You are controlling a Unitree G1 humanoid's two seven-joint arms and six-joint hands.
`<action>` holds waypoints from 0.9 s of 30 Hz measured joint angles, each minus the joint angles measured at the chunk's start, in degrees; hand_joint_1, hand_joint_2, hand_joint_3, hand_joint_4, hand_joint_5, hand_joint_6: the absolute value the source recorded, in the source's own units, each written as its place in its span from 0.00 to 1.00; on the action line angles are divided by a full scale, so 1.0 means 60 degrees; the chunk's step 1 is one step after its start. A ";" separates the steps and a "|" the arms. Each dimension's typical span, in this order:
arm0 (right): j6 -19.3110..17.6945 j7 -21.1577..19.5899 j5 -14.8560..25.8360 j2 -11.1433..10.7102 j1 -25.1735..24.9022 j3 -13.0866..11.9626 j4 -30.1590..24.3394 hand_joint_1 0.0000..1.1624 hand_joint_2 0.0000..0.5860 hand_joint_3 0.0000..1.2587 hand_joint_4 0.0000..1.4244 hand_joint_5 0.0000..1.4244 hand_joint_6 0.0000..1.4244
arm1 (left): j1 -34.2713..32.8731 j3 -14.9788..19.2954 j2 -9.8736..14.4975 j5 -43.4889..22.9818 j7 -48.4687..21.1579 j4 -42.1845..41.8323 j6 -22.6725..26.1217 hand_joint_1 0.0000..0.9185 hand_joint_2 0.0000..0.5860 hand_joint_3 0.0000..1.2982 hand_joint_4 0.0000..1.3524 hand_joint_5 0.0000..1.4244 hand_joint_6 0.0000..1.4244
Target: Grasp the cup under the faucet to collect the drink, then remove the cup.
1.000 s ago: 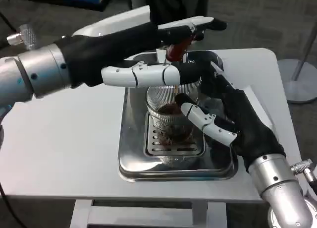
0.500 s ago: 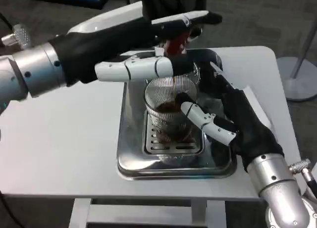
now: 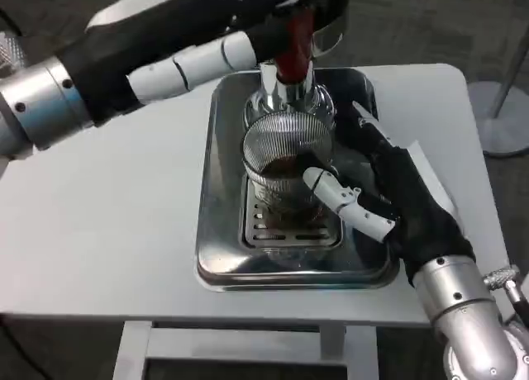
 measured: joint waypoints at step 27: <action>-0.0071 -0.0062 -0.0002 -0.0024 -0.0011 0.0002 -0.0040 0.44 0.50 0.08 0.07 0.09 0.19 | 0.1060 0.1658 0.0242 -0.1430 0.0173 -0.2285 0.0726 0.00 0.28 0.08 0.02 0.07 0.18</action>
